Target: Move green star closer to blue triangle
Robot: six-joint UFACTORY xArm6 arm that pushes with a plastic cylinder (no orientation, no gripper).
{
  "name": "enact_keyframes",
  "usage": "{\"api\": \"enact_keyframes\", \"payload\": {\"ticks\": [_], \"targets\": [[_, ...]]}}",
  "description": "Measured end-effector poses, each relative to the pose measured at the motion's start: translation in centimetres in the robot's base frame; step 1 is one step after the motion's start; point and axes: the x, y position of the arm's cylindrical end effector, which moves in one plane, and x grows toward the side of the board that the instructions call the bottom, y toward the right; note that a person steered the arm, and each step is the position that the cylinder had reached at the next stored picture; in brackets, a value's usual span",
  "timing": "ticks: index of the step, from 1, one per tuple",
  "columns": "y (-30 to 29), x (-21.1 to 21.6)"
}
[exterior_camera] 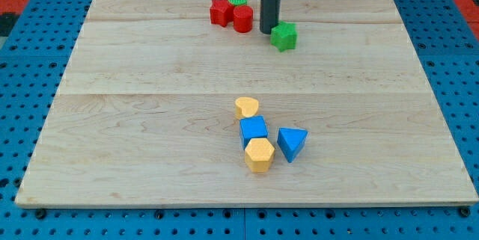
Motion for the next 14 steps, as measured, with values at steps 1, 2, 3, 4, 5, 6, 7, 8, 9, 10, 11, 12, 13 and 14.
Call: {"api": "enact_keyframes", "payload": {"ticks": [1, 2, 3, 4, 5, 6, 7, 8, 9, 10, 11, 12, 13, 14], "targets": [[0.8, 5.6], [0.8, 3.7], [2.8, -0.2], [6.3, 0.5], [5.8, 5.0], [3.2, 8.3], [4.9, 5.8], [7.8, 5.5], [6.2, 9.3], [4.7, 10.6], [6.8, 9.7], [6.6, 10.2], [5.0, 13.0], [4.9, 13.5]]}}
